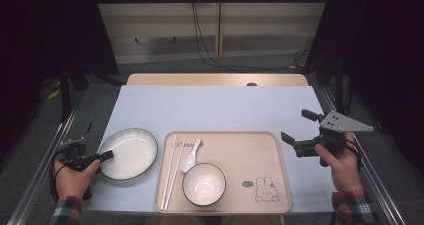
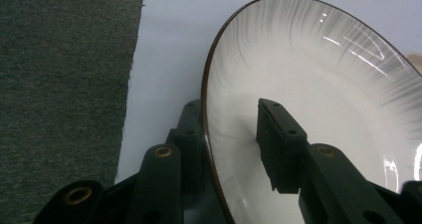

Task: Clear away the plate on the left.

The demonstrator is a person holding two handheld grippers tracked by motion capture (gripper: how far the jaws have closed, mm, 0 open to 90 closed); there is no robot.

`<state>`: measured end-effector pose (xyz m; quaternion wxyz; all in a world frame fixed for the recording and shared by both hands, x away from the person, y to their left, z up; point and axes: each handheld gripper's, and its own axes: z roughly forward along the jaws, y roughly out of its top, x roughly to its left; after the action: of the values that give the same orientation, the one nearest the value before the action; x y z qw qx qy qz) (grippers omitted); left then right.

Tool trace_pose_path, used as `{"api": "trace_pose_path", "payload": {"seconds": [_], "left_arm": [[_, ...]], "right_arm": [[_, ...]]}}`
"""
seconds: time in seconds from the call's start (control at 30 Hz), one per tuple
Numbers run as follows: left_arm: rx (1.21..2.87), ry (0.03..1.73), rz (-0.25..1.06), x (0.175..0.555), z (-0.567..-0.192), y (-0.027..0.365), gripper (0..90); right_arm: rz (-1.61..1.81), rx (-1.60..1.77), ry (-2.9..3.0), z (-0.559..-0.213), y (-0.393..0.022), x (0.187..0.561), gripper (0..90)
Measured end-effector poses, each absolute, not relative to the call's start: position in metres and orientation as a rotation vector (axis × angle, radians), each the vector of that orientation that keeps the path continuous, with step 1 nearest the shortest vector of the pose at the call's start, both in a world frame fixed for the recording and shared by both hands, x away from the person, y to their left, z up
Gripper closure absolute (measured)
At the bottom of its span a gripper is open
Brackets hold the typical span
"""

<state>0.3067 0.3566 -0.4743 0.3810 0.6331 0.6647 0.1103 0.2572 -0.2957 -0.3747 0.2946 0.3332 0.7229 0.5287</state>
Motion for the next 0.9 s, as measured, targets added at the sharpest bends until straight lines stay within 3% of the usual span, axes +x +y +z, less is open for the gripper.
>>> {"api": "trace_pose_path", "payload": {"seconds": [0.2, 0.37, 0.8, 0.9], "left_arm": [[1.441, 1.732, 0.206, 0.304, -0.481, 0.364, 74.8], [1.448, 1.739, 0.167, 0.302, -0.472, 0.367, 85.8], [1.439, 1.699, 0.170, 0.304, -0.477, 0.361, 85.8], [1.435, 1.696, 0.125, 0.307, -0.483, 0.357, 80.6]], "right_arm": [[1.396, 0.891, 1.934, -0.376, -0.295, 0.258, 0.5], [1.405, 0.886, 1.938, -0.377, -0.295, 0.259, 0.5], [1.403, 0.896, 1.929, -0.377, -0.298, 0.259, 0.5], [1.398, 0.896, 1.937, -0.377, -0.296, 0.259, 0.5]]}}
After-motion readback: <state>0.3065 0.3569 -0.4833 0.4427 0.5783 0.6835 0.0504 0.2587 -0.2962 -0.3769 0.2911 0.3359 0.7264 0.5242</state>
